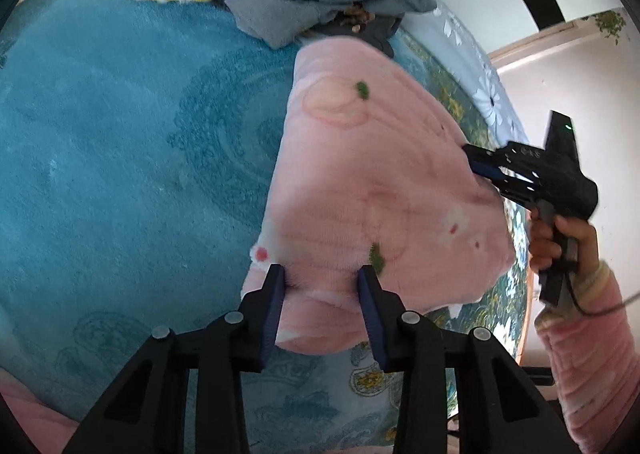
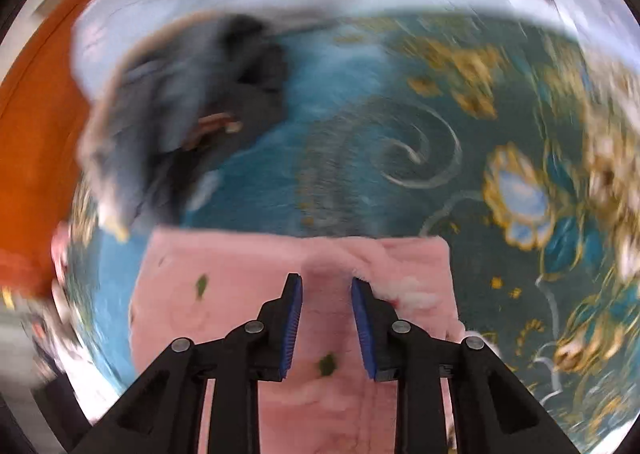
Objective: Fold clothes
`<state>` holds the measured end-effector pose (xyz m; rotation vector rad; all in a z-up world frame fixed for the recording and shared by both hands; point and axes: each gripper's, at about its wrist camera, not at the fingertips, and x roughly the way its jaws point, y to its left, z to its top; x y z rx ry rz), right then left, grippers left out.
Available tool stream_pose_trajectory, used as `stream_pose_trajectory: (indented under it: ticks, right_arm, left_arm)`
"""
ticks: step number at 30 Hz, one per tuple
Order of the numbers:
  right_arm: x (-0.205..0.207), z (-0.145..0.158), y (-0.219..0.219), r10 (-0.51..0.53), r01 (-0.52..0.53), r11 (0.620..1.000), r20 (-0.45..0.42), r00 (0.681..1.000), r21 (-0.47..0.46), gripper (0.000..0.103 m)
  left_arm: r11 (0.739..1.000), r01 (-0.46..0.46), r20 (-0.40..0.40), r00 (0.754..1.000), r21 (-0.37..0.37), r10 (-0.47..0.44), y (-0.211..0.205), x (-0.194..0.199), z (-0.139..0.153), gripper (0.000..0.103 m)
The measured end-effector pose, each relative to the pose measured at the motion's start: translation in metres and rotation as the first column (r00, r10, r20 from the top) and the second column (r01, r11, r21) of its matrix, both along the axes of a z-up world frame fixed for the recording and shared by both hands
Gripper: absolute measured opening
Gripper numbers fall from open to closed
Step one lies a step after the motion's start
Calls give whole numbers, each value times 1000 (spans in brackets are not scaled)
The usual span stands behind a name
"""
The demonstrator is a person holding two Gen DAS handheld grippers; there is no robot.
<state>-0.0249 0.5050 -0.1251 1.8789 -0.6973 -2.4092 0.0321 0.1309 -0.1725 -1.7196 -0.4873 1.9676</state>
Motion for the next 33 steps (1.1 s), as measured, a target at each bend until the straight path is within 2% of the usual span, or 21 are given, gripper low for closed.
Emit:
stream_pose_trajectory:
  ticks: [3,8,12,15,19,22,33]
  right_arm:
    - [-2,-11,8,-23,25,999,32,999,-40,26]
    - [15,36,-6,56,-56,998,-66,996,3,29]
    - [56,62,-23,160,-157,987,-92,983,48,29]
    - [88,50,-29,212,-210,975,-28,977,76,29]
    - [116,12,-23,219,-230,965,96,971,128,29]
    - [121,2,-16,166,-174,980,81,983,98,29]
    - [121,-5,-11,155,-158,982,33,987,106,30]
  left_arm:
    - [1000,12,5,1000,-17,-12,3,1,-1,39]
    - [1000,-16,6,1000,14,16,-7,0,2,39]
    - [1000,3,-1,1000,-4,-3,-3,2,4,39]
    - [1000,11,-1,1000,-5,-11,-3,3,4,39]
    - [1000,25,6,1000,-3,-25,-1,4,3,39]
    - [1000,27,10,1000,-5,-26,0,5,2,39]
    - [1000,2,23,1000,22,-3,-6,7,3,39]
